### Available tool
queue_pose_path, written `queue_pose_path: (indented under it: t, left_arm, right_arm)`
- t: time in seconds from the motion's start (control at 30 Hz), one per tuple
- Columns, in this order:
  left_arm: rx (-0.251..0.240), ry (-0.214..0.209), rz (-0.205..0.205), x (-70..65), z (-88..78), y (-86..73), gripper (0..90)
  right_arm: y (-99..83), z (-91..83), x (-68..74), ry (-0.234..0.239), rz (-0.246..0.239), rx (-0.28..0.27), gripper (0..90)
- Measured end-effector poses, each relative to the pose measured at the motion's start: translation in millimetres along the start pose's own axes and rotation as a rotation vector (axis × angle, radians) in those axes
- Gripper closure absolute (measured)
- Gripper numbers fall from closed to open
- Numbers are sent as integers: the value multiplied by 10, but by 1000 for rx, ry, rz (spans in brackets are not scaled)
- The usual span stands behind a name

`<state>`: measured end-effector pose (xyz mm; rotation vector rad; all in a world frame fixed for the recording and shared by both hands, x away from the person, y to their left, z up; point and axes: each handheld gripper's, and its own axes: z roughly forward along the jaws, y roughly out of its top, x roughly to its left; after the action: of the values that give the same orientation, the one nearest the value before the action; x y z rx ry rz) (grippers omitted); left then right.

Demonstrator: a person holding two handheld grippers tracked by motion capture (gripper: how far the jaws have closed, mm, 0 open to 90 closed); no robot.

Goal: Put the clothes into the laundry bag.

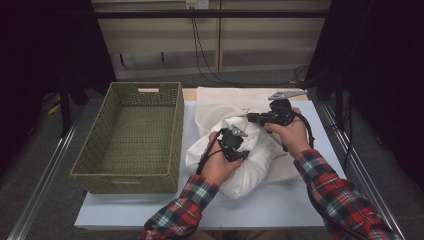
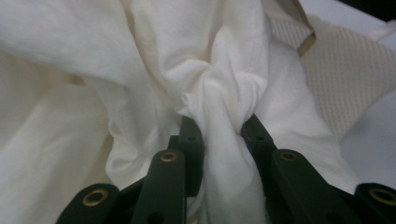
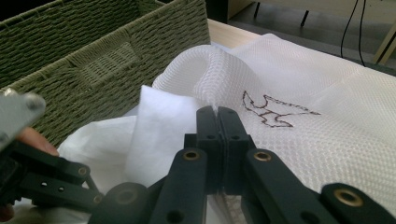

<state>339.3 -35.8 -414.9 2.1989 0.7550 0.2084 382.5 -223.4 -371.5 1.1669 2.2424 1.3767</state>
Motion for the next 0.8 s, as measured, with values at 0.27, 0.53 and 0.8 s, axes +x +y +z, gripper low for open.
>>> queue_pose_path:
  t: [0.27,0.53,0.8]
  left_arm:
    - [-107,19,-87,46,161,80,720]
    - [-58,18,-118,-6,136,78,290]
    - [38,16,-54,-123,-36,-115,145]
  right_arm:
    - [20,-49,-3,15,13,-16,892]
    - [-22,-63,-45,5,9,-9,892]
    - [-25,-35,-45,-2,14,-5,891]
